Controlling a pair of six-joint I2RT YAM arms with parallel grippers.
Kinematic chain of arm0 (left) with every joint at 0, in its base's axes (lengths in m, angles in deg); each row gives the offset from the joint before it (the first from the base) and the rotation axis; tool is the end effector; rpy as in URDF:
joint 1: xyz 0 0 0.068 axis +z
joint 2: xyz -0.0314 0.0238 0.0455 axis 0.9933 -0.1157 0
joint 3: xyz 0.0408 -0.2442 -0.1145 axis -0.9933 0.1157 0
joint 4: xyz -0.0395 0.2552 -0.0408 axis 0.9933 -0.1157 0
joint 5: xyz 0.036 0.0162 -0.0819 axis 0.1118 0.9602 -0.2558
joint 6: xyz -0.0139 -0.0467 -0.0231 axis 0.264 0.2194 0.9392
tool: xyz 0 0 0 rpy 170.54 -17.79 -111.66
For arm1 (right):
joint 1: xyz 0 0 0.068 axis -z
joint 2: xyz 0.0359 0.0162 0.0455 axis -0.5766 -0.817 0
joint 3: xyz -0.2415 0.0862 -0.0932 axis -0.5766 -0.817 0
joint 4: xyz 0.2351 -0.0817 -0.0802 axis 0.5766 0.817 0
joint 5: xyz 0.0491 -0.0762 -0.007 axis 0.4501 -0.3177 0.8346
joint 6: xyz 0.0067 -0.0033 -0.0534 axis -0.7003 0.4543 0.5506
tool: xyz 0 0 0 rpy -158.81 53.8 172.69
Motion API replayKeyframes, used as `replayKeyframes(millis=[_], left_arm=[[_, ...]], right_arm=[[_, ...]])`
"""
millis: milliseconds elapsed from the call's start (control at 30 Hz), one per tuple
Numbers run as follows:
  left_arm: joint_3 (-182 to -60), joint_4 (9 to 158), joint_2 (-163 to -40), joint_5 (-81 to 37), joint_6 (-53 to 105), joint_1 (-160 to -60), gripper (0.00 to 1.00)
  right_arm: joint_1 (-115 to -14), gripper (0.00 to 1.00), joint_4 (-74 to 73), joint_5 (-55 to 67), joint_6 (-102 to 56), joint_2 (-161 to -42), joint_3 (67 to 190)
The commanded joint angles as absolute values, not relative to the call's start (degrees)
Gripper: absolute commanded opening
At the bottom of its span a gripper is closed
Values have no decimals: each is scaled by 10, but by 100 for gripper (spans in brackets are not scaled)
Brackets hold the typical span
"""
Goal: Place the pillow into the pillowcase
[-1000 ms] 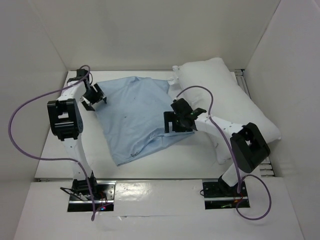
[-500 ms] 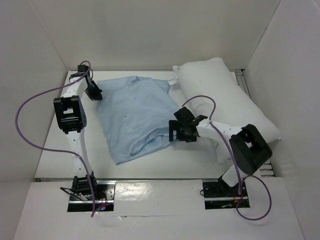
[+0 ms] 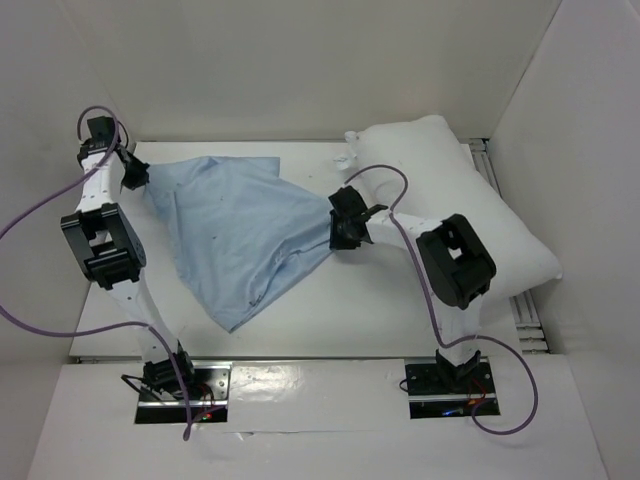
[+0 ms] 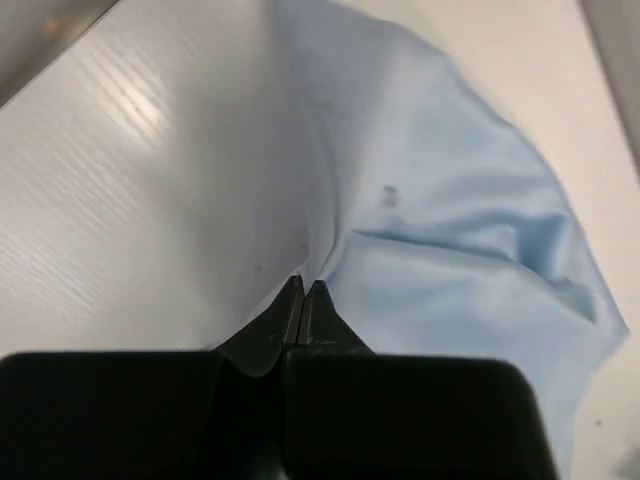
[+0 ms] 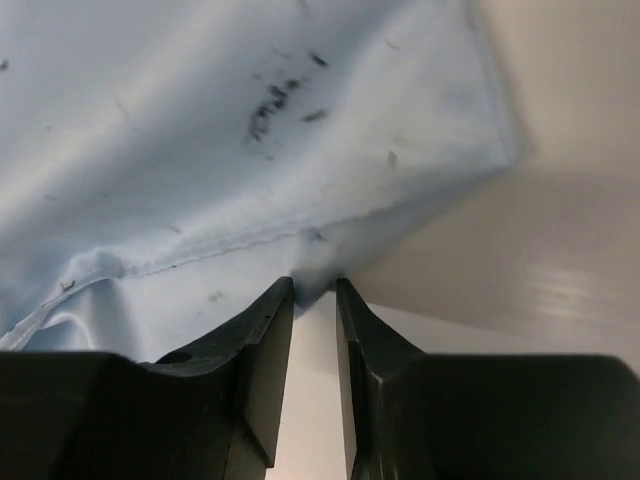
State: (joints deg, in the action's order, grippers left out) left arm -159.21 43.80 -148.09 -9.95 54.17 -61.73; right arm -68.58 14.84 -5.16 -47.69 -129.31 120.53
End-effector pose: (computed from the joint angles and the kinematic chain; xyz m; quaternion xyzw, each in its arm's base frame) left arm 0.4491 0.1806 0.2606 -0.4868 0.8029 -0.0228 0.3433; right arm 0.3252 0.2117 0.1560 -0.0063 0.9586 0.1291 0.2538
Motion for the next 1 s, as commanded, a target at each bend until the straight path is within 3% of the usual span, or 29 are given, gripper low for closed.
replayKeyframes(millis=[0, 33, 67, 100, 133, 200, 233, 367, 667, 700, 800, 967], left_arm=[[-1603, 466, -1464, -122, 532, -631, 5], [-1608, 456, -1464, -139, 521, -631, 25], [-1608, 442, -1464, -164, 515, -637, 37], [-1603, 436, -1464, -169, 515, -642, 49], [-1594, 436, -1452, -170, 510, -647, 65], [-1554, 436, -1413, -163, 497, -673, 75], [-1543, 436, -1400, -154, 497, -683, 83], [-1503, 427, -1329, -66, 474, -759, 88], [-1409, 324, -1206, 197, 492, -945, 93], [-1404, 317, -1199, 192, 493, -955, 93], [-1359, 328, -1185, 150, 472, -1018, 80], [-1273, 362, -1200, 45, 439, -1109, 72]], right_arm=[[-683, 31, 183, -97, -460, -1347, 1250], [-683, 33, 189, -97, -454, -1342, 1266], [-689, 38, 189, -102, -454, -1319, 1266], [-689, 58, 194, -102, -454, -1303, 1260], [-697, 66, 194, -102, -454, -1285, 1255], [-716, 83, 200, -108, -461, -1229, 1241], [-721, 86, 214, -127, -461, -1210, 1236], [-741, 93, 239, -151, -479, -1091, 1210], [-753, 97, 308, -199, -496, -914, 1153], [-753, 97, 314, -204, -496, -905, 1153], [-753, 98, 326, -218, -496, -886, 1148], [-753, 98, 325, -218, -491, -899, 1141]])
